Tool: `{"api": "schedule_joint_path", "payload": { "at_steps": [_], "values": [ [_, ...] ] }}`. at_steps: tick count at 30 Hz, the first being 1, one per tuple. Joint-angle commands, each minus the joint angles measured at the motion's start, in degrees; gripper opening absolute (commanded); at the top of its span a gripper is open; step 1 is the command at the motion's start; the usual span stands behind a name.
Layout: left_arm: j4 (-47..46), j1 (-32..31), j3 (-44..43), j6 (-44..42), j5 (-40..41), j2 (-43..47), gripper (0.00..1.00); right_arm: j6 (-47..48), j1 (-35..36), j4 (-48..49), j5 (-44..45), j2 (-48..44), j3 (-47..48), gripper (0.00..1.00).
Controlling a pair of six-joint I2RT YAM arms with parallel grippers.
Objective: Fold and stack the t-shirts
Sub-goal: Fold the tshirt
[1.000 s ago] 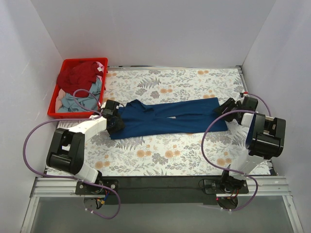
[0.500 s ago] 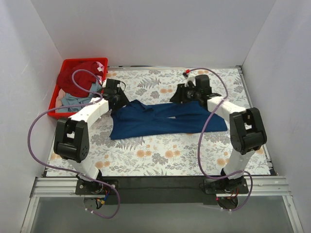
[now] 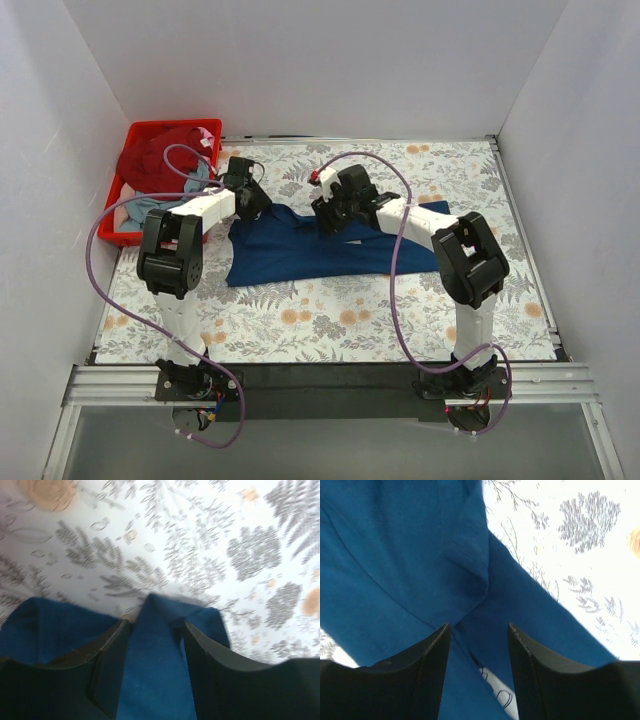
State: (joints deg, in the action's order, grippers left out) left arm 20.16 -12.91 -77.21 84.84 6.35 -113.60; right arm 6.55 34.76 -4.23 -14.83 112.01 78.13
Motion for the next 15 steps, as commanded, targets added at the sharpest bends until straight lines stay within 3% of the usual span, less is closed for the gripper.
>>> {"api": "schedule_joint_path", "payload": {
  "at_steps": [1, 15],
  "values": [
    [-2.41, 0.25, -3.21, 2.44, -1.07, -0.65, 0.45, 7.16, 2.15, -0.43, 5.77, 1.54, 4.05, 0.56],
    [-4.08, 0.25, -2.68, 4.28, -2.04, -0.31, 0.44, 12.26, 4.43, -0.43, 5.51, 7.17, 10.11, 0.56]
  ]
}}
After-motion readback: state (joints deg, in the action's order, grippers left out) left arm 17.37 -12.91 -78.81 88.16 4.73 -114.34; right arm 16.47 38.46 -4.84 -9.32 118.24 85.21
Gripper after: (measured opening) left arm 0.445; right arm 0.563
